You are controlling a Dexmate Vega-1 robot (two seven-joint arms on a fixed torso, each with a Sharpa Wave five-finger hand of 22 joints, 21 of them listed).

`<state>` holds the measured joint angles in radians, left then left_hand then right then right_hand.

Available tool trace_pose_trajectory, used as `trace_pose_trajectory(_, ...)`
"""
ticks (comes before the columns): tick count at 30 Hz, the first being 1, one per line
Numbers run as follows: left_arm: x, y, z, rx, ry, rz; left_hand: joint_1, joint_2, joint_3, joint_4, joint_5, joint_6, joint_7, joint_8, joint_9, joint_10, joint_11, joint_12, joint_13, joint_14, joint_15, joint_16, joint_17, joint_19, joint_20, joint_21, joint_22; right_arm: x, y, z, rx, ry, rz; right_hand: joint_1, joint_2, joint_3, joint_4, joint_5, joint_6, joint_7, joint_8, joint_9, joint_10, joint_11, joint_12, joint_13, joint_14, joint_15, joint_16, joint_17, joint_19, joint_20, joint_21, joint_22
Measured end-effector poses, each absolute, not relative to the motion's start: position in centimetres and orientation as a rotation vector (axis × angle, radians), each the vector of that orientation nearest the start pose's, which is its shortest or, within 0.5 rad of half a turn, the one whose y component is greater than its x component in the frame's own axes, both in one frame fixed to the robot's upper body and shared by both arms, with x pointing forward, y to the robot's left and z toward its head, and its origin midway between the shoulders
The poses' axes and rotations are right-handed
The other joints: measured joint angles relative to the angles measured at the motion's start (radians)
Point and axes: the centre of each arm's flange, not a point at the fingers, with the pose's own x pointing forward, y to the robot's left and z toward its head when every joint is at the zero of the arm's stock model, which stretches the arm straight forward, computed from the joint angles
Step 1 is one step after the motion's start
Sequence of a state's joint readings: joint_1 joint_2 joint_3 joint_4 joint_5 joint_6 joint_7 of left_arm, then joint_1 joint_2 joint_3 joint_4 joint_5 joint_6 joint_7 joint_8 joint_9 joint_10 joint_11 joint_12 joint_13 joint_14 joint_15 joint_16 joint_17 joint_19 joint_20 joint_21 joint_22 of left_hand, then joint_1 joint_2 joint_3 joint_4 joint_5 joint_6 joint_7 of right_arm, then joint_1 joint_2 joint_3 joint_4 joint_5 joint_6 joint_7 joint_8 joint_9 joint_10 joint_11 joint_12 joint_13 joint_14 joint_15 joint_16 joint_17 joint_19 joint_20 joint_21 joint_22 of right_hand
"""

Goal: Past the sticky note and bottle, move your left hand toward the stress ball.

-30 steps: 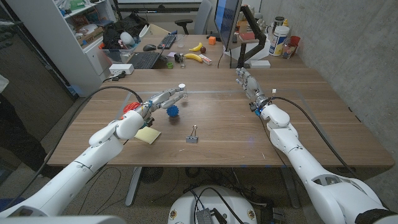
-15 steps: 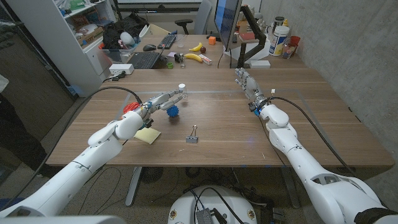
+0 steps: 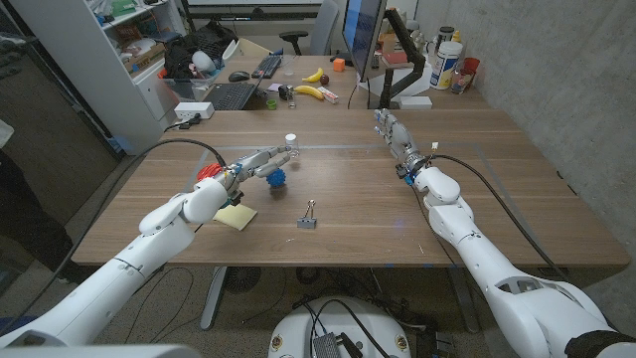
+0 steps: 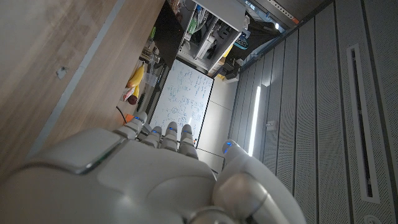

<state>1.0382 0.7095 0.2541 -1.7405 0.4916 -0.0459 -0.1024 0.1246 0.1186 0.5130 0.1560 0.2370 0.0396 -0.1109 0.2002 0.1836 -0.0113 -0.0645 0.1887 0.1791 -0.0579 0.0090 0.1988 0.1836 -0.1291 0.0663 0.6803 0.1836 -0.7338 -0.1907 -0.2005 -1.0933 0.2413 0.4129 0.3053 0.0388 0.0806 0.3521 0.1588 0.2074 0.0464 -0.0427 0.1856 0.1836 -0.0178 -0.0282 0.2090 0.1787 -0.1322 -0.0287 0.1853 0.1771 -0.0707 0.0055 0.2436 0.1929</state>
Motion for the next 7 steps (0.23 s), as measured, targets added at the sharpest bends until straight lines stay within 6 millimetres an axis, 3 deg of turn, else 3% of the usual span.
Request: trace_pose_trajectory(7, 58.43, 27.68, -2.18, 1.267, -0.578, -0.085, 0.0, 0.0, 0.003, -0.003, 0.0, 0.004, -0.004, 0.0, 0.0, 0.0, 0.0, 0.0, 0.0, 0.0, 0.0, 0.0, 0.0, 0.0, 0.0, 0.0, 0.0, 66.85, -20.84, 0.17, -0.132, -0.736, 0.379, 0.0, 0.0, 0.0, 0.0, 0.0, 0.0, 0.0, 0.0, 0.0, 0.0, 0.0, 0.0, 0.0, 0.0, 0.0, 0.0, 0.0, 0.0, 0.0, 0.0, 0.0)
